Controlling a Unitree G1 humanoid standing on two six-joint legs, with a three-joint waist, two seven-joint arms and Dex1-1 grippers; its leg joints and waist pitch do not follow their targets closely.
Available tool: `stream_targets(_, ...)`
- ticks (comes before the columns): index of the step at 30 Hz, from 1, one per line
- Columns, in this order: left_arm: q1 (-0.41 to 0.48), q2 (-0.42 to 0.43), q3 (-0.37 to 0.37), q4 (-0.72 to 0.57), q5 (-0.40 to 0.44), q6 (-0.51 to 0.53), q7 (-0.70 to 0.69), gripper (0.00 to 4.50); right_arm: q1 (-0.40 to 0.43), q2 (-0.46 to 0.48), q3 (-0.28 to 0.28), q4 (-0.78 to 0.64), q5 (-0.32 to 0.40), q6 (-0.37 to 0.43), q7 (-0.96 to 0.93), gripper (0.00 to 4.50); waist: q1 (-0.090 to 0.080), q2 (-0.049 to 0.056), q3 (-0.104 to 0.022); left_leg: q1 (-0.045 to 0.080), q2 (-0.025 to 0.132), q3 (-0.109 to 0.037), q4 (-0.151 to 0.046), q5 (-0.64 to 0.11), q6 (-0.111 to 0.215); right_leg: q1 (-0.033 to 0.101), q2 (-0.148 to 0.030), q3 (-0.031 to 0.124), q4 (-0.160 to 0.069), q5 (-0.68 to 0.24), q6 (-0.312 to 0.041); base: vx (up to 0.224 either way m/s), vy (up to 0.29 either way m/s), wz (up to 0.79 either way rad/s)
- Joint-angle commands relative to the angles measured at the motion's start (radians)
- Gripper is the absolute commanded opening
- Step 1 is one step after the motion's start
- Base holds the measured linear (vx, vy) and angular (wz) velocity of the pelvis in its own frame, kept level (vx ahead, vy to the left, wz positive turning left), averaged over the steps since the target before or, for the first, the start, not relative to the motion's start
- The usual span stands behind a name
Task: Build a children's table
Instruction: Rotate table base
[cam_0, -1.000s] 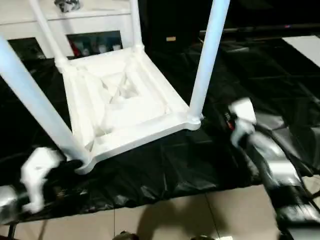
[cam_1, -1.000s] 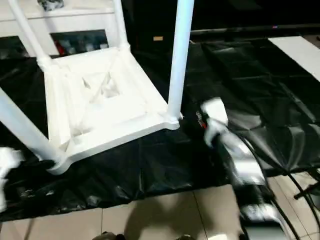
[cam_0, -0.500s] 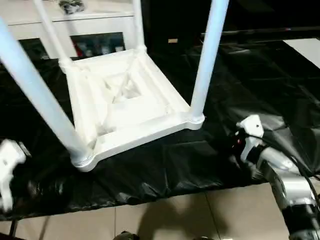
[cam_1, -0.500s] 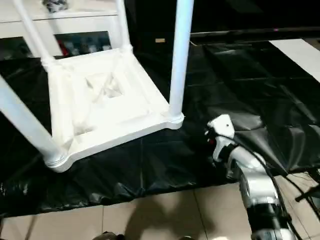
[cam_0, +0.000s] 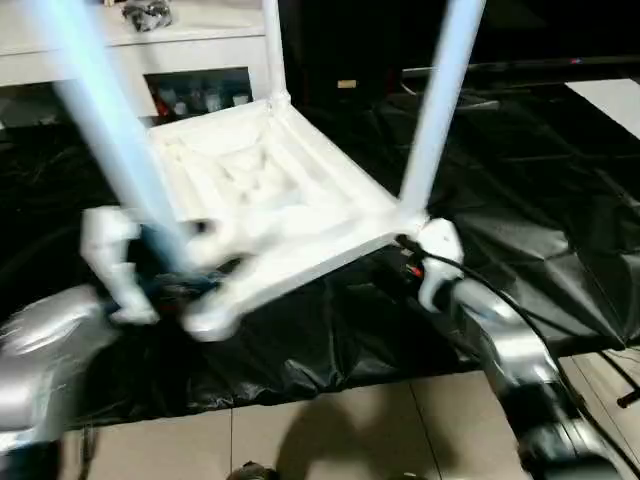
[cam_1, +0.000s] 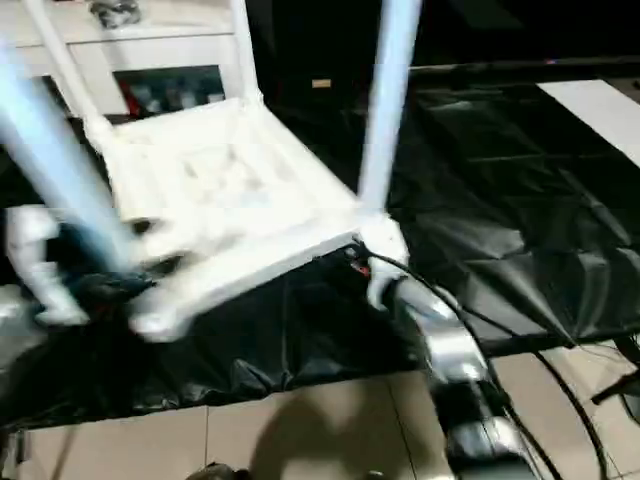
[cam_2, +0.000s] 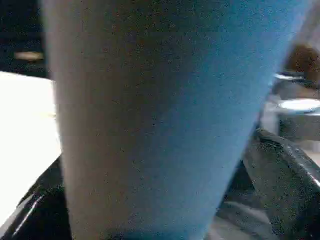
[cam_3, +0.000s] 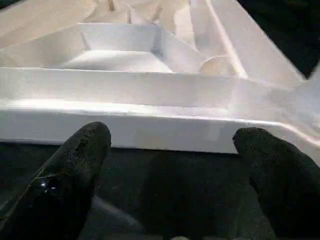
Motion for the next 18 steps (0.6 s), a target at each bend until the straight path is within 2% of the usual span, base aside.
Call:
stream_targets(1,-0.009,0.001,-0.043,-0.025,-0.017,0.026,-0.032,4.48,-0.024,0.009,0.001,0.048,-0.020,-0.016,-0.016,4.50,-0.002,0.008,-0.069,0.025,0.028,-0.018,-0.069,-0.245,-0.019,0.032,-0.035,0.030,-0.063,-0.127,-0.226,0.000,0.000,0.00)
stream_targets(3,-0.025,-0.024,-0.086,-0.033,-0.024,0.042,-0.048,4.48,-0.066,0.023,0.004,0.127,-0.042,-0.036,-0.028,4.50,-0.004,-0.001,-0.073,0.021,0.026,-0.015,-0.064,-0.196,-0.004,0.036,-0.037,0.029,-0.057,-0.079,-0.241,0.000,0.000,0.00)
stream_targets(4,-0.029,-0.032,-0.097,-0.035,-0.025,0.044,-0.052,4.48,-0.076,0.025,0.006,0.146,-0.048,-0.041,-0.029,4.50,-0.001,0.003,-0.073,0.020,0.027,-0.015,-0.061,-0.171,0.007,0.038,-0.038,0.029,-0.056,-0.053,-0.250,0.000,0.000,0.00)
stream_targets(5,-0.035,-0.043,-0.116,-0.039,-0.024,0.047,-0.052,4.48,-0.087,0.029,0.006,0.165,-0.051,-0.047,-0.032,4.50,-0.002,-0.001,-0.072,0.016,0.028,-0.015,-0.061,-0.161,0.017,0.041,-0.038,0.028,-0.054,-0.048,-0.252,0.000,0.000,0.00)
stream_targets(6,-0.039,-0.051,-0.134,-0.041,-0.024,0.046,-0.051,4.48,-0.096,0.033,0.004,0.182,-0.054,-0.052,-0.035,4.50,-0.001,0.001,-0.072,0.019,0.027,-0.014,-0.060,-0.162,0.019,0.040,-0.037,0.027,-0.055,-0.051,-0.251,0.000,0.000,0.00)
stream_targets(8,-0.048,-0.069,-0.162,-0.044,-0.024,0.043,-0.045,4.48,-0.112,0.039,0.006,0.208,-0.056,-0.061,-0.041,4.50,-0.006,-0.005,-0.070,0.019,0.028,-0.013,-0.062,-0.179,0.021,0.039,-0.036,0.027,-0.057,-0.078,-0.248,0.000,0.000,0.00)
stream_targets(9,-0.069,-0.109,-0.209,-0.038,-0.016,0.033,-0.028,4.48,-0.141,0.049,0.012,0.253,-0.063,-0.081,-0.056,4.50,-0.005,-0.002,-0.069,0.021,0.029,-0.014,-0.062,-0.193,0.016,0.038,-0.038,0.028,-0.060,-0.107,-0.245,0.000,0.000,0.00)
stream_targets(10,-0.080,-0.131,-0.227,-0.033,-0.012,0.029,-0.019,4.48,-0.153,0.054,0.007,0.266,-0.057,-0.087,-0.063,4.50,-0.008,-0.006,-0.067,0.021,0.030,-0.014,-0.063,-0.210,0.011,0.038,-0.038,0.029,-0.063,-0.131,-0.246,0.000,0.000,0.00)
stream_targets(11,-0.080,-0.131,-0.227,-0.033,-0.012,0.029,-0.019,4.48,-0.153,0.054,0.007,0.266,-0.057,-0.087,-0.063,4.50,-0.009,-0.005,-0.066,0.022,0.029,-0.014,-0.063,-0.225,0.005,0.038,-0.039,0.029,-0.065,-0.159,-0.241,0.000,0.000,0.00)
stream_targets(15,-0.127,-0.215,-0.293,-0.013,0.010,0.014,0.008,4.48,-0.188,0.076,-0.006,0.322,-0.061,-0.120,-0.060,4.50,-0.016,-0.008,-0.067,0.021,0.029,-0.014,-0.062,-0.236,0.002,0.039,-0.039,0.029,-0.068,-0.171,-0.231,0.000,0.000,0.00)
stream_targets(18,-0.161,-0.264,-0.331,0.018,0.033,-0.014,0.022,4.48,-0.206,0.096,0.001,0.363,-0.073,-0.143,-0.063,4.50,-0.026,-0.008,-0.071,0.010,0.027,-0.017,-0.060,-0.206,0.012,0.049,-0.041,0.027,-0.064,-0.139,-0.234,0.000,0.000,0.00)
